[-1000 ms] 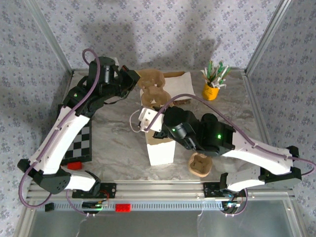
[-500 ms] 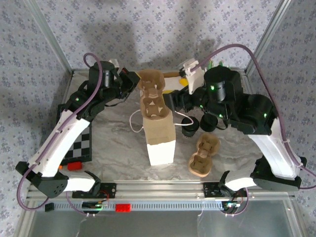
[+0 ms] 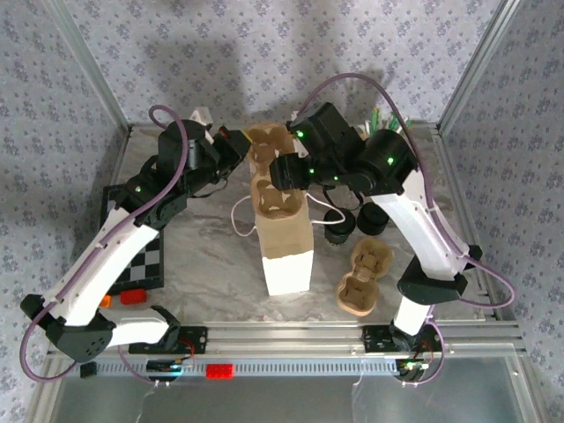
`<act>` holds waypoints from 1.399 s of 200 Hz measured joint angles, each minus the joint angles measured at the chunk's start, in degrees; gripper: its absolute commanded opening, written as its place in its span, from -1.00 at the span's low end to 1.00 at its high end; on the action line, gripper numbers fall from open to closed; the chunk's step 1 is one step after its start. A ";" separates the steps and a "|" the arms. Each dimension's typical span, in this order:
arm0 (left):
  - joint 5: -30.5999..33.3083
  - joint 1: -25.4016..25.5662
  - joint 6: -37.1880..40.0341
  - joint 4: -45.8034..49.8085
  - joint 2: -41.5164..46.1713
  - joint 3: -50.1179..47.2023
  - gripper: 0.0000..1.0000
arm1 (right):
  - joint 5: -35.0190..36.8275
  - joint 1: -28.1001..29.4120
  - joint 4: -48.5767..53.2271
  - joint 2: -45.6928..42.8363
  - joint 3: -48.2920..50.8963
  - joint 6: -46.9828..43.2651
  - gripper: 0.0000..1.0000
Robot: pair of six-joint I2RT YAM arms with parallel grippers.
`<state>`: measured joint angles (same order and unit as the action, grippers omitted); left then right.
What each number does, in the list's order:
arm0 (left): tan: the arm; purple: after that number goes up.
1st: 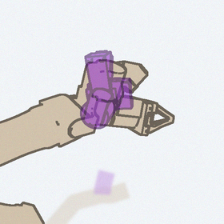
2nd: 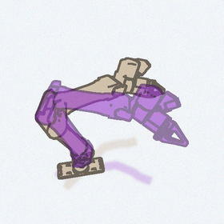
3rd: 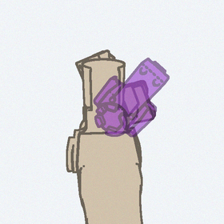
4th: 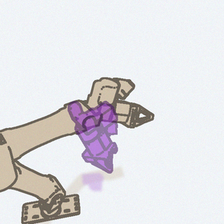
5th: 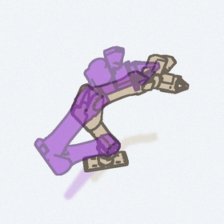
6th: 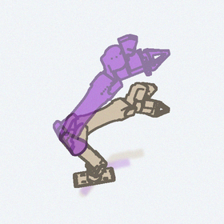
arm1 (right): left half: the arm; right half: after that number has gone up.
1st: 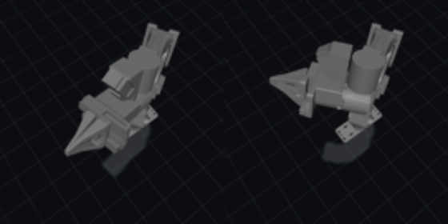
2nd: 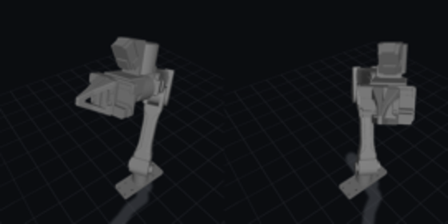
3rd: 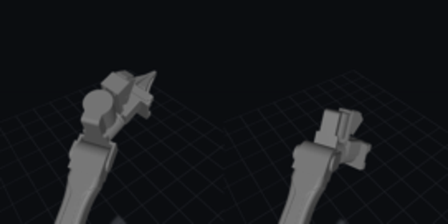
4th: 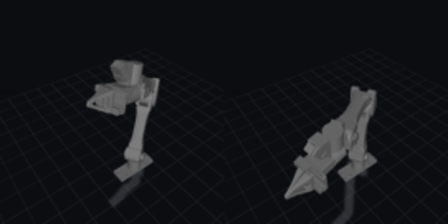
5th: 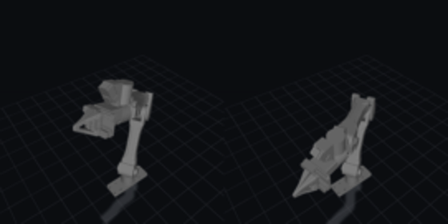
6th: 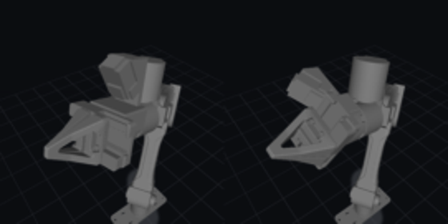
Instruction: Pack the takeout coffee
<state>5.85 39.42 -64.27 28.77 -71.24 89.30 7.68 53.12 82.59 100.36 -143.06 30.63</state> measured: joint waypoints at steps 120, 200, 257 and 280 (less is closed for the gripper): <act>4.26 1.88 0.39 -1.70 0.00 0.00 -1.00 | -1.09 0.46 1.40 4.42 -5.77 0.35 0.05; 5.92 3.39 0.35 -2.03 -0.13 -0.26 -1.00 | -1.55 -0.57 0.31 4.94 -5.77 0.48 0.00; 6.75 4.09 0.22 -2.03 -0.15 -0.66 -1.00 | -2.62 -0.66 -1.03 5.73 -5.75 0.46 0.00; 7.08 4.20 0.13 -2.27 -0.15 -0.98 -1.00 | -2.62 -1.03 -0.98 5.77 -5.55 0.48 -0.01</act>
<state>12.93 43.62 -64.14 26.50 -71.40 88.31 5.06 52.10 81.60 106.13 -148.62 31.11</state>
